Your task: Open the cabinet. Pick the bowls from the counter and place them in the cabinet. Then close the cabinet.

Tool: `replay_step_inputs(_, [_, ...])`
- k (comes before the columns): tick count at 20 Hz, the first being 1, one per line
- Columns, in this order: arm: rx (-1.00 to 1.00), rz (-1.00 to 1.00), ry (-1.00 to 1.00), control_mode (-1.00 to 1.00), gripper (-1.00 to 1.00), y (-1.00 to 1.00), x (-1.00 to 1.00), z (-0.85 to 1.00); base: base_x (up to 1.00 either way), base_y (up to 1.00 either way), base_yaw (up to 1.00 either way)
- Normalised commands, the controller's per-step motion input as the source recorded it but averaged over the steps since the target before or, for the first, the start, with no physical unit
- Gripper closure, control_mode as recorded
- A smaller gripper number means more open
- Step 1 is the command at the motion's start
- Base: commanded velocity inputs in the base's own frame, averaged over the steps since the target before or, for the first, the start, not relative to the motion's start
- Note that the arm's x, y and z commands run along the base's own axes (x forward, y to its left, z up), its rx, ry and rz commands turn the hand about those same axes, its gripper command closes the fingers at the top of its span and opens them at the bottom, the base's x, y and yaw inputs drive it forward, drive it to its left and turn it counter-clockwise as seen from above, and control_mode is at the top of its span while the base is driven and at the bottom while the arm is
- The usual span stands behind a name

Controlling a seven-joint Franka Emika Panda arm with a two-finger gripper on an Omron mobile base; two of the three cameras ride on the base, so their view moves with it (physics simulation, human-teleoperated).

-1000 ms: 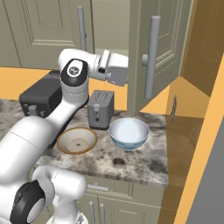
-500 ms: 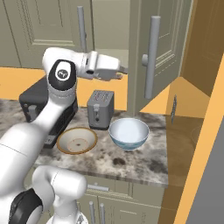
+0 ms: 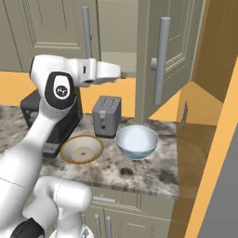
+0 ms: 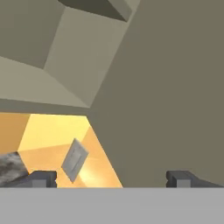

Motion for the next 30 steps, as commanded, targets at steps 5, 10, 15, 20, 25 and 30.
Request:
replay_step_inputs(5, [0.06,0.27,-0.05,-1.0,-1.0,0.25,-0.01,0.07,0.0,0.0,0.0])
replay_step_inputs(10, [0.07,0.25,-0.01,-1.0,-1.0,0.2,0.0,0.18,0.0,0.0,0.0])
replay_step_inputs(15, [0.09,0.19,0.0,-1.0,-1.0,0.31,0.0,0.33,0.0,0.0,0.0])
replay_step_inputs(20, [0.1,0.13,0.0,-1.0,-1.0,0.35,0.0,0.34,0.0,0.0,0.0])
replay_step_inputs(25, [0.05,0.1,0.0,-1.0,-1.0,0.4,0.0,0.32,0.0,0.0,0.0])
replay_step_inputs(30, [0.05,0.08,0.01,-1.0,-1.0,0.33,0.0,0.15,0.0,0.0,0.0])
